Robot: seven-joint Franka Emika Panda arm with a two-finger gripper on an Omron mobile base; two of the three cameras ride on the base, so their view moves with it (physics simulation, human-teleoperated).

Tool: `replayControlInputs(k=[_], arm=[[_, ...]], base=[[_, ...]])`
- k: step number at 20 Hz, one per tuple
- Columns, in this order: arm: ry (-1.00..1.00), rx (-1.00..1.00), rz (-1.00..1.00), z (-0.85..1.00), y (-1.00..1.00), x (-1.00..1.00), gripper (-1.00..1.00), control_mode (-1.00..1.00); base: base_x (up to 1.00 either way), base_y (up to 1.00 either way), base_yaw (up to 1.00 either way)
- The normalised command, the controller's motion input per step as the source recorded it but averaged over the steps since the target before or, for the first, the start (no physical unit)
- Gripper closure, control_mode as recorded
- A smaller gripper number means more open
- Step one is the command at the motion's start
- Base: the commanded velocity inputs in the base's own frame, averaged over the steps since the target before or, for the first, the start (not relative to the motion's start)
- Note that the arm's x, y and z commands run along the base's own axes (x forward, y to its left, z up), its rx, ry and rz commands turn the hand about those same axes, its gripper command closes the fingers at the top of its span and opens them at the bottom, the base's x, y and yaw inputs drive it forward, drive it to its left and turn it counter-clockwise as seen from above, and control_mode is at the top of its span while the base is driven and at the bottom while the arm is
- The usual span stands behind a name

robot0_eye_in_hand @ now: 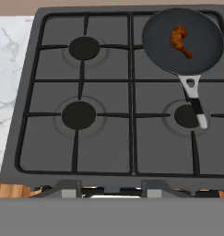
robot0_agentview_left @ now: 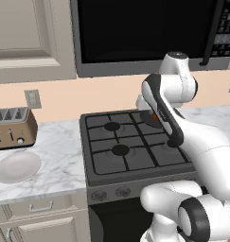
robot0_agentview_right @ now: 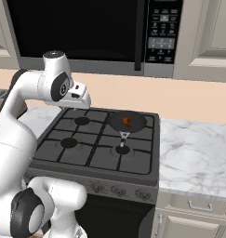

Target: Place the chicken drumstick on the plate and place the potato on the same plate.

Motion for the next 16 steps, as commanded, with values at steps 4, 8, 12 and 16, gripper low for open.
replayControlInputs(k=[4,8,12,16], arm=[[0.00,0.00,0.00,-0.16,-0.02,0.00,-1.00,-1.00],[0.01,-0.01,0.00,-0.31,-0.17,0.27,-1.00,-1.00],[-0.02,0.00,0.00,-0.35,-0.39,0.21,-1.00,-1.00],[-0.02,0.00,-0.04,-0.36,-0.43,0.28,-1.00,-1.00]], base=[[0.00,0.00,0.00],[0.00,0.00,0.00],[0.00,0.00,0.00],[0.00,0.00,0.00]])
